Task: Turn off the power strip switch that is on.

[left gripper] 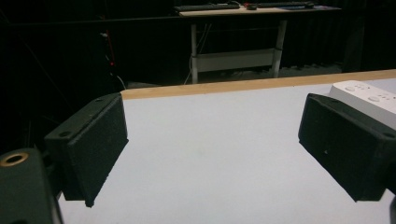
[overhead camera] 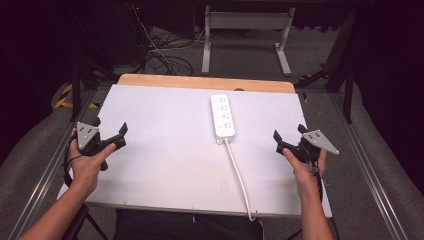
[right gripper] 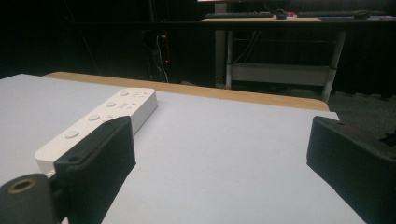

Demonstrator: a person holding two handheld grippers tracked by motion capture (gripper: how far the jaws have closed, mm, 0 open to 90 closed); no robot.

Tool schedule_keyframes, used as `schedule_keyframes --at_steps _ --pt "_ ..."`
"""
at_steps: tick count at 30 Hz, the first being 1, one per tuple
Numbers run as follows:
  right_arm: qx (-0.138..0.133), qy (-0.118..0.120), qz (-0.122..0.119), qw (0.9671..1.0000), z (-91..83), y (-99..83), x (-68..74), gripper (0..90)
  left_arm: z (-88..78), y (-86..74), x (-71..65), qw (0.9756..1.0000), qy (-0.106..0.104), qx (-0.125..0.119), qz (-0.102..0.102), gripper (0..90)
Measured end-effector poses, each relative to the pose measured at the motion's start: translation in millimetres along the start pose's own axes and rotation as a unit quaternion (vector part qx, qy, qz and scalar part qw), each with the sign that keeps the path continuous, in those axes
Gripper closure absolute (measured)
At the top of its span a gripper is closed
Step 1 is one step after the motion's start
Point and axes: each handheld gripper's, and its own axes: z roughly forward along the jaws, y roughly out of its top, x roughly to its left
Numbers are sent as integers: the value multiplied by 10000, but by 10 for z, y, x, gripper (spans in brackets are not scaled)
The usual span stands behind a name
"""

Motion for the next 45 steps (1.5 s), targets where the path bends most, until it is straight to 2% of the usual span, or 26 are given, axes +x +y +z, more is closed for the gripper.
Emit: schedule_keyframes --at_steps 10,13,16,19,22,25,27,30,34,36,40,45 --pt "108 64 -184 9998 33 7 61 85 4 3 -18 10000 -36 8 65 90" --pt "97 90 -259 9996 33 20 82 113 13 5 -28 9999 -48 22 85 91" --pt "85 131 -265 9995 24 31 87 182 19 4 -40 9999 -61 17 90 92" --pt "53 176 -264 9995 9 56 95 351 17 6 -41 9999 -65 17 100 93" --pt "-7 221 -361 9991 0 101 118 569 14 1 -39 9999 -68 27 91 94" --pt "-71 282 -245 9993 -3 161 130 796 12 -1 -37 9999 -64 23 87 94" --pt "-101 282 -174 9994 -9 203 127 897 9 -4 -34 9999 -51 28 94 95" --pt "-49 371 -93 9993 2 278 129 900 7 -6 -34 9999 -54 28 90 97" --pt "86 692 48 9976 79 428 188 900 9 -11 -39 9999 -51 50 123 99" --pt "153 893 86 9959 158 504 261 900 11 -11 -42 9999 -53 54 131 100" --pt "438 1179 -75 9920 359 598 445 900 26 -16 -58 9998 -89 69 176 100" --pt "808 1297 -6 9883 637 677 568 900 46 -16 -66 9997 -69 80 216 101"
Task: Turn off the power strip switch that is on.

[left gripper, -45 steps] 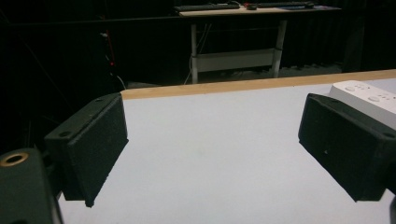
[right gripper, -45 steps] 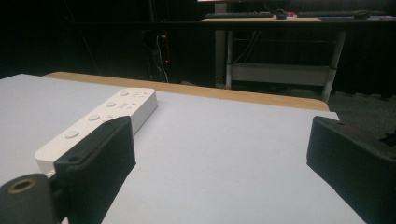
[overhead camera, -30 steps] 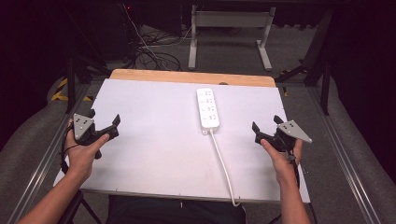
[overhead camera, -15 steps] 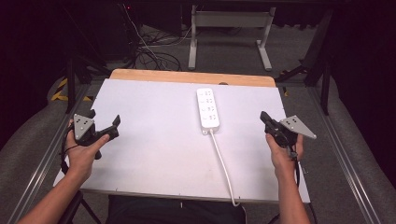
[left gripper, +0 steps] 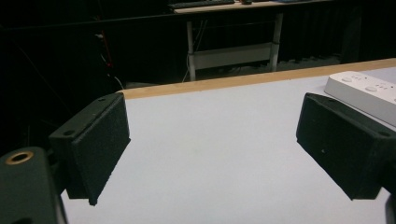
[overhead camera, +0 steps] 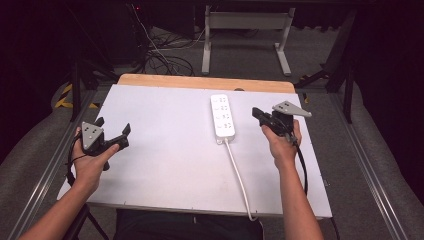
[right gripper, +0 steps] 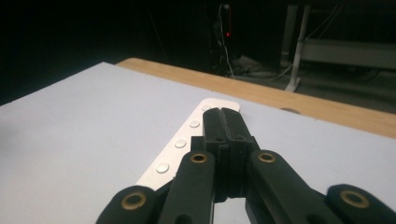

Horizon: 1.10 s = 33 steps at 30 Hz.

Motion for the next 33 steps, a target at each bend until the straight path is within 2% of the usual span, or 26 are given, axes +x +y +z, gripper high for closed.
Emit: schedule_keyframes --at_steps 5,8,11,16,17,19,23,25,29,31,33 --pt "342 177 21 9993 220 69 39 900 -20 -4 5 10000 44 -13 49 102" --pt "569 307 -100 9979 359 97 119 900 -41 -11 24 10000 48 6 -7 102" --pt "803 364 -258 9958 477 137 230 900 -69 -19 35 10000 52 20 22 102" --pt "1028 491 -328 9929 628 121 321 900 -114 -30 49 10000 72 6 14 102" --pt "1171 539 -381 9909 715 83 361 900 -119 -32 53 10000 76 20 4 105" --pt "1275 583 -445 9891 796 48 392 900 -118 -39 62 10000 71 41 6 105" --pt "1462 627 -467 9862 916 -2 437 900 -121 -43 59 10000 72 59 16 105" --pt "1600 589 -492 9841 966 -40 448 900 -123 -45 57 10000 63 62 8 105" --pt "1718 555 -489 9823 1043 -103 452 900 -120 -43 58 10000 56 62 14 106" --pt "1838 504 -557 9801 1110 -156 467 900 -116 -42 53 10000 39 71 12 106" --pt "1873 470 -561 9796 1126 -173 472 900 -113 -42 49 10000 22 79 2 107"
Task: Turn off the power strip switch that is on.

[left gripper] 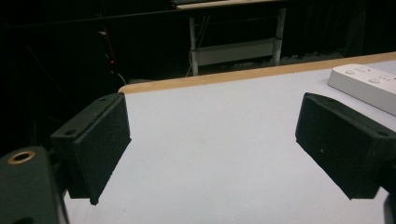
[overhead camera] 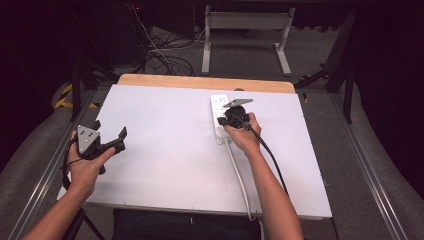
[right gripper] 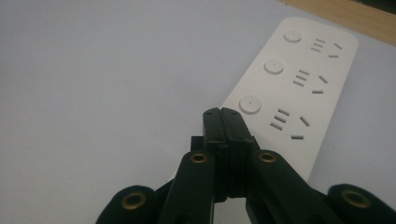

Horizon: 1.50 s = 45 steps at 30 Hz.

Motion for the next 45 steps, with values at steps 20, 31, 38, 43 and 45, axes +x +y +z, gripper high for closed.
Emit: schedule_keyframes --at_steps 20,31,38,43,45 --pt "56 -228 36 9997 103 -89 61 900 14 -4 -19 10000 -69 40 -1 110" --pt "91 -480 -67 9988 112 -82 131 900 18 -3 -31 9999 -88 56 35 111" --pt "39 -470 17 9989 120 -105 131 900 16 -3 -36 9999 -104 55 46 113" --pt "44 -470 9 9989 118 -101 130 900 17 -3 -43 9999 -115 56 52 113" --pt "33 -460 26 9989 118 -102 127 900 20 -3 -41 9999 -114 61 51 113"
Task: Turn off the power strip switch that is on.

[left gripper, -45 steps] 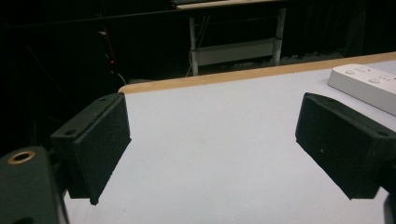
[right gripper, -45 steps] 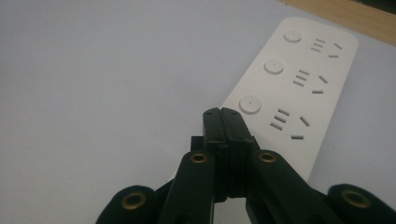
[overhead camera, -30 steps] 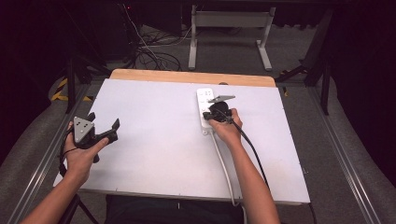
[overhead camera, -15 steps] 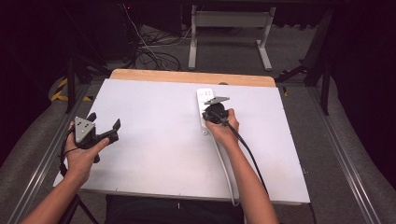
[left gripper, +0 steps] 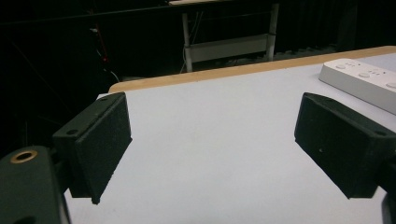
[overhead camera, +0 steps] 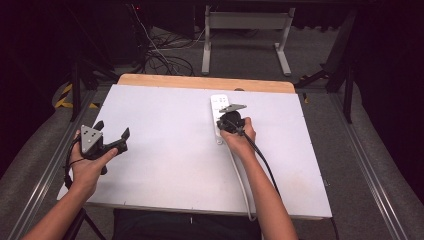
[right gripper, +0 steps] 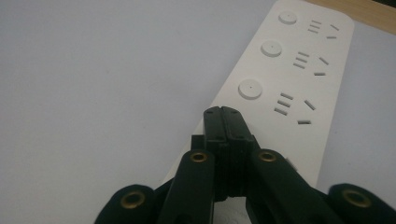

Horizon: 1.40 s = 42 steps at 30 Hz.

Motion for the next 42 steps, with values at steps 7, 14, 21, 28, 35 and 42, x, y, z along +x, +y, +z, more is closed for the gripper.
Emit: schedule_keyframes --at_steps 7,14,21,28,35,42 --pt "-1 2 24 10000 0 0 -3 900 -1 0 -1 10000 2 -1 -1 115" --pt "-32 17 31 10000 18 4 6 900 -1 1 0 10000 -3 1 2 115" --pt "4 -41 52 10000 6 6 29 900 -13 2 4 10000 -3 3 -8 115" --pt "-55 -14 165 9998 -13 -22 18 900 -15 2 9 10000 1 8 -18 116" --pt "-99 -25 144 9998 -73 -29 0 900 -12 1 13 10000 -20 24 -53 116" --pt "-659 -49 445 9968 -314 -11 -192 900 -3 2 9 10000 -33 5 -60 116"
